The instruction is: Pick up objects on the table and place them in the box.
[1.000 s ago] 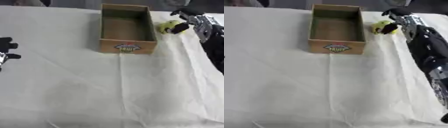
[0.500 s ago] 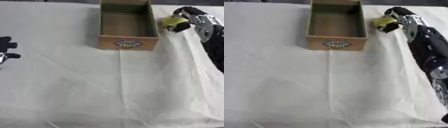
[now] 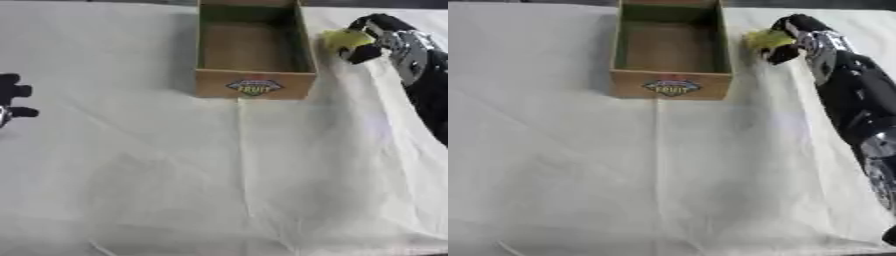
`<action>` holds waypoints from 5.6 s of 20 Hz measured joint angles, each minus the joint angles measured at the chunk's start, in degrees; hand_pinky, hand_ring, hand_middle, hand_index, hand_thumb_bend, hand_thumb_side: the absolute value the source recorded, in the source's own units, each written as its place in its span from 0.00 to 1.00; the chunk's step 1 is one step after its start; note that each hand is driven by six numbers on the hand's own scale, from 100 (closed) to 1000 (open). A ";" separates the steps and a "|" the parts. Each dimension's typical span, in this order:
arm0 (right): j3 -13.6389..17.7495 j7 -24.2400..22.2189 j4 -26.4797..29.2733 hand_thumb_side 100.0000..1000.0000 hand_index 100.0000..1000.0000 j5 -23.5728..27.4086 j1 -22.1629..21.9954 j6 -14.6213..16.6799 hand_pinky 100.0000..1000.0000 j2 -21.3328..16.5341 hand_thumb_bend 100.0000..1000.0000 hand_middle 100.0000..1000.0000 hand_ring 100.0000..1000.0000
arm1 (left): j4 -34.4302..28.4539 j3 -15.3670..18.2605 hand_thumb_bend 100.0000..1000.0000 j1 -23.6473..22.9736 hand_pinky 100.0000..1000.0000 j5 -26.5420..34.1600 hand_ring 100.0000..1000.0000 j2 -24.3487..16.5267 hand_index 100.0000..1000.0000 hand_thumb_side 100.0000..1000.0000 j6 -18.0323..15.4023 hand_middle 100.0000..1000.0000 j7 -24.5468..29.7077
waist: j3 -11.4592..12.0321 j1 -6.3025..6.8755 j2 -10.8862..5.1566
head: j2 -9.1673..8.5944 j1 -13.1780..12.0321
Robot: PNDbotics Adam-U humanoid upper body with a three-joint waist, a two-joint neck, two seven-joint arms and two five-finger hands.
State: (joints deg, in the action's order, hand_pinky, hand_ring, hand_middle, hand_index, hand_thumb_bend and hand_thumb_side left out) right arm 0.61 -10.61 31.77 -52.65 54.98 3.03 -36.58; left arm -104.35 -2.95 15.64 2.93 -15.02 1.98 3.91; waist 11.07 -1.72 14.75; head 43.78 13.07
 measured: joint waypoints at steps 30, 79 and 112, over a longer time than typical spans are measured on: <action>-0.63 -1.56 -0.18 0.32 0.83 -4.47 -0.54 0.62 0.51 -0.48 0.38 0.77 0.77 | -0.18 0.00 0.23 0.00 0.59 -0.32 0.75 0.43 0.73 0.59 0.00 0.54 0.14 | 0.57 -0.19 0.37 | 0.00 0.19; -3.98 8.86 16.82 0.09 0.10 2.26 2.05 6.31 0.00 1.44 0.00 0.00 0.01 | -0.16 0.00 0.24 -0.92 0.59 0.37 0.75 0.40 0.72 0.57 -0.03 0.54 0.22 | -2.37 -1.47 -3.47 | 0.00 1.02; -7.04 0.48 9.35 0.38 0.90 -10.48 3.57 13.65 0.85 13.22 0.38 0.85 0.90 | 0.08 -0.66 0.25 -0.04 0.59 0.78 0.75 0.51 0.72 0.57 0.18 0.54 0.93 | 0.12 -1.55 -2.83 | 0.00 2.88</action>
State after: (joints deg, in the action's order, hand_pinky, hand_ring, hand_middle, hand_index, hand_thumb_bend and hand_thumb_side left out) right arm -6.42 -10.14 41.11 -63.14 58.55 16.68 -23.36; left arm -104.27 -3.60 15.60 3.71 -14.51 2.16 4.84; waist 11.20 -3.27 11.92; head 43.78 15.95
